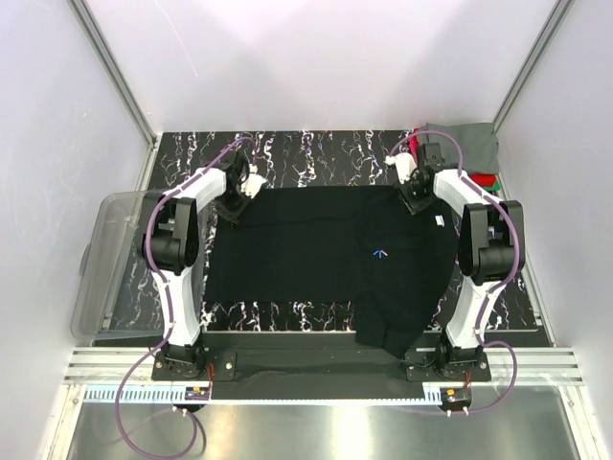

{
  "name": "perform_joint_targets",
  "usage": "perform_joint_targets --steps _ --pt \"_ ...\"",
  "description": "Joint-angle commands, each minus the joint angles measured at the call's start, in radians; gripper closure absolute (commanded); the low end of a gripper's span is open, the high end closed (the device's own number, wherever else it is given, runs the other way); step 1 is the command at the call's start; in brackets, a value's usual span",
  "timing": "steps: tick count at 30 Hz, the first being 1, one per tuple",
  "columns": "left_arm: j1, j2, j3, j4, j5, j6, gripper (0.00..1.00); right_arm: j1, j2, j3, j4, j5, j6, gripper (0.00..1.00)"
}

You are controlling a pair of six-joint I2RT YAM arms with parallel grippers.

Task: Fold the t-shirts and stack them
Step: Fold the tshirt

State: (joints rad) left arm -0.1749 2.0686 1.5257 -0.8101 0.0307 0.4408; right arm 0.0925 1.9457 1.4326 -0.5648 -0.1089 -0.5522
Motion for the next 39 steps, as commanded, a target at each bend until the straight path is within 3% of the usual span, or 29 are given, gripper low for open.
perform_joint_targets --steps 1,11,17,21,26,31,39 --pt "0.006 0.002 -0.013 0.0 -0.015 -0.004 1.0 -0.007 -0.03 -0.035 0.019 0.032 -0.014 0.64" --pt "0.029 -0.019 -0.093 0.008 -0.028 0.016 1.0 -0.01 -0.129 -0.276 0.005 0.057 0.005 0.65" --pt "0.035 -0.041 -0.142 0.022 -0.028 0.022 1.0 -0.01 -0.214 -0.322 -0.017 0.072 0.014 0.64" --pt "0.034 -0.062 -0.125 0.011 -0.022 0.021 1.0 -0.008 -0.246 -0.287 -0.035 0.087 0.005 0.65" --pt "0.034 -0.107 0.013 -0.055 0.058 0.012 1.0 -0.019 -0.242 -0.129 -0.023 0.097 0.005 0.65" --pt "0.032 -0.087 0.112 -0.072 0.057 0.018 1.0 -0.045 -0.134 0.029 -0.003 0.086 0.005 0.65" --pt "0.037 0.019 0.162 -0.069 0.0 0.019 1.0 -0.086 0.045 0.126 0.034 0.08 -0.005 0.66"
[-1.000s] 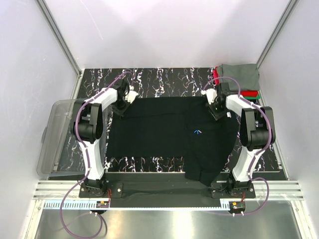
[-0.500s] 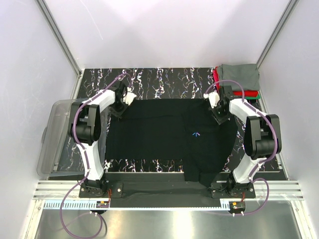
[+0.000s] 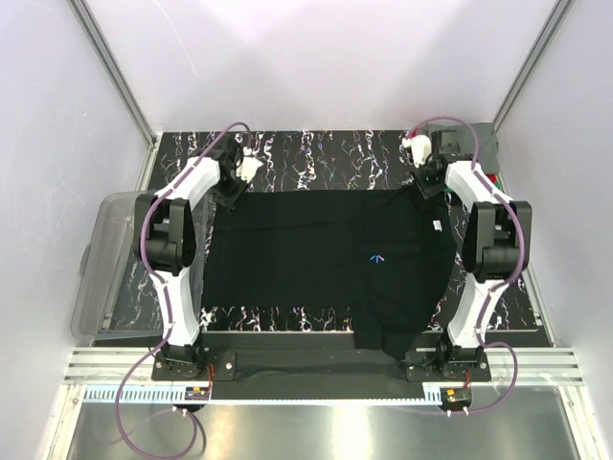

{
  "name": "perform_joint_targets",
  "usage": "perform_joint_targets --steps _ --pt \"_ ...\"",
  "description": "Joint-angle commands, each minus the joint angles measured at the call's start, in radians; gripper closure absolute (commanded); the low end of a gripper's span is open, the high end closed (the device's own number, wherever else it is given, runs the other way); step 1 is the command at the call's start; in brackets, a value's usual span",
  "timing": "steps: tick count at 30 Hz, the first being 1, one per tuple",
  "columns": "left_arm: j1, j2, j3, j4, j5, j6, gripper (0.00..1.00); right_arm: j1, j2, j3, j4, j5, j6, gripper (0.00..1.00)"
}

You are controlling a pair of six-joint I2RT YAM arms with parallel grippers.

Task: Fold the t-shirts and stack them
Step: Fold the tshirt

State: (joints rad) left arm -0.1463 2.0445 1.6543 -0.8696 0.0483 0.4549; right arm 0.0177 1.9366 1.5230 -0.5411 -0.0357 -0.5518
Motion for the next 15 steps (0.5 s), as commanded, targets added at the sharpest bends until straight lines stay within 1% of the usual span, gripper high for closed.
perform_joint_targets --steps 1,2,5,9,10,15 --pt "0.01 0.051 0.041 -0.009 -0.019 0.002 1.0 -0.012 0.067 0.048 0.016 0.007 -0.007 0.66" --pt "0.011 0.068 0.045 -0.006 -0.022 0.002 1.0 -0.039 0.077 0.054 0.021 0.005 -0.007 0.66" --pt "0.013 0.101 0.058 -0.003 -0.039 0.005 1.0 -0.051 0.123 0.072 0.026 0.005 -0.011 0.66" --pt "0.017 0.134 0.073 0.001 -0.045 0.014 1.0 -0.061 0.137 0.066 0.03 0.01 -0.019 0.66" --pt "0.02 0.147 0.081 0.001 -0.074 0.018 1.0 -0.068 0.142 0.06 0.032 0.014 -0.02 0.66" --pt "0.03 0.178 0.102 0.001 -0.096 0.028 1.0 -0.099 0.162 0.037 0.047 0.03 -0.039 0.66"
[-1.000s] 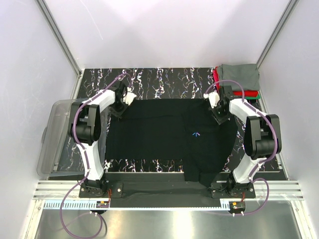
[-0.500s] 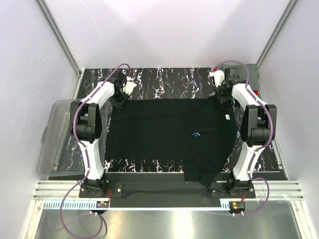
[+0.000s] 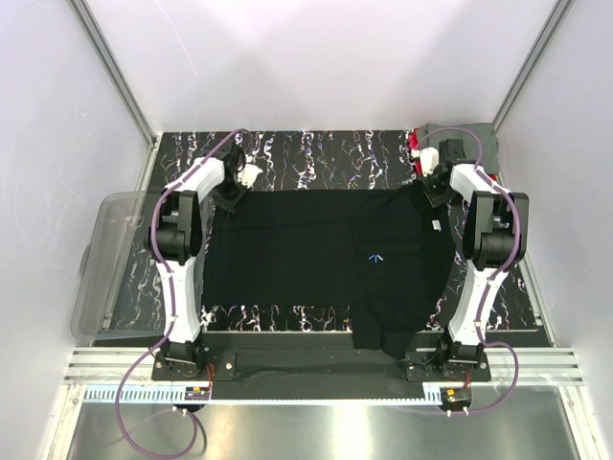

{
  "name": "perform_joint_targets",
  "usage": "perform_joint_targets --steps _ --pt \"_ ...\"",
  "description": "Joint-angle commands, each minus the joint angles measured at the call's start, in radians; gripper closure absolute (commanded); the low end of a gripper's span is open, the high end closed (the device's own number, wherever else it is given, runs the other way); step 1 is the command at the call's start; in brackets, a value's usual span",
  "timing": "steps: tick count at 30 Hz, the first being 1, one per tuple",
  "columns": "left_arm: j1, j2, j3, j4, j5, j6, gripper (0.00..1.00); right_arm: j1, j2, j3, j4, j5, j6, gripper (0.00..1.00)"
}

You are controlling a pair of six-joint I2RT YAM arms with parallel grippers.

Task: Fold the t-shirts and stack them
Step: Fold the tshirt

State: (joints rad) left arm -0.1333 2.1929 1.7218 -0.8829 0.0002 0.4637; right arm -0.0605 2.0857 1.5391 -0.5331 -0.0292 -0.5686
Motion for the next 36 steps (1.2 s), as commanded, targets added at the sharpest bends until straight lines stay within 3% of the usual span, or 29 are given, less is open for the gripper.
perform_joint_targets --steps 1,8,19,30,36 --pt "0.018 0.034 0.042 0.015 -0.052 0.02 1.0 -0.027 0.016 0.013 0.048 0.049 -0.025 0.66" --pt "0.029 0.054 0.05 0.016 -0.06 0.021 1.0 -0.067 0.025 -0.005 0.064 0.066 -0.05 0.67" --pt "0.017 0.03 0.045 0.016 -0.043 0.023 1.0 -0.047 -0.098 0.042 0.004 -0.12 0.003 0.66" --pt "0.001 0.028 0.021 0.015 -0.052 0.026 1.0 -0.019 0.053 0.091 0.005 -0.133 0.03 0.66" --pt "0.004 0.027 0.012 0.018 -0.075 0.05 1.0 -0.024 0.083 0.081 0.015 -0.04 -0.046 0.66"
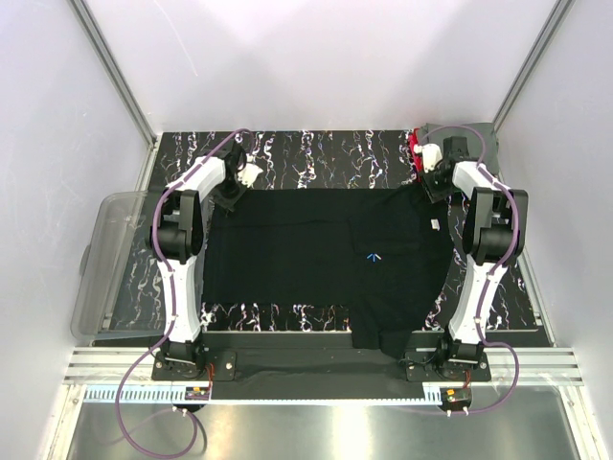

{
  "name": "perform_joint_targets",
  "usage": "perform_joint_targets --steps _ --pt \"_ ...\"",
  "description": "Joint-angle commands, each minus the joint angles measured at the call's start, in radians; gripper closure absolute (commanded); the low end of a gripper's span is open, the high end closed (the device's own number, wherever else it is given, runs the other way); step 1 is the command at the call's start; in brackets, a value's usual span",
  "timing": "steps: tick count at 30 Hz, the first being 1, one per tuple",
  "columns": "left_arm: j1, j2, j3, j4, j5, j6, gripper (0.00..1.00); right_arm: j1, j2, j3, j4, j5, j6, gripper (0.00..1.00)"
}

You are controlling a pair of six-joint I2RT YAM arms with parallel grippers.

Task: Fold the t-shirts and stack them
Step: Fold the tshirt

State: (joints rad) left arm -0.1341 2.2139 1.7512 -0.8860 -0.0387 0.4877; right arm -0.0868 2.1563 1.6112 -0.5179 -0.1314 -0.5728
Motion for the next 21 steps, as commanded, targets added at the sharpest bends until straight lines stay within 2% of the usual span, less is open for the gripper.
perform_joint_targets --steps 1,11,17,21 --pt "0.007 0.006 -0.018 0.021 -0.036 0.029 1.0 -0.004 0.014 0.001 0.002 0.071 -0.048 0.66" --pt "0.014 0.009 -0.007 0.027 -0.047 0.045 1.0 -0.048 -0.006 -0.073 0.056 0.127 -0.079 0.67" --pt "0.018 0.024 0.019 0.032 -0.058 0.069 1.0 -0.06 -0.003 -0.048 0.075 0.162 -0.111 0.67" --pt "0.016 -0.008 0.022 0.027 -0.003 0.068 1.0 -0.06 -0.059 -0.025 0.07 0.135 -0.093 0.66"
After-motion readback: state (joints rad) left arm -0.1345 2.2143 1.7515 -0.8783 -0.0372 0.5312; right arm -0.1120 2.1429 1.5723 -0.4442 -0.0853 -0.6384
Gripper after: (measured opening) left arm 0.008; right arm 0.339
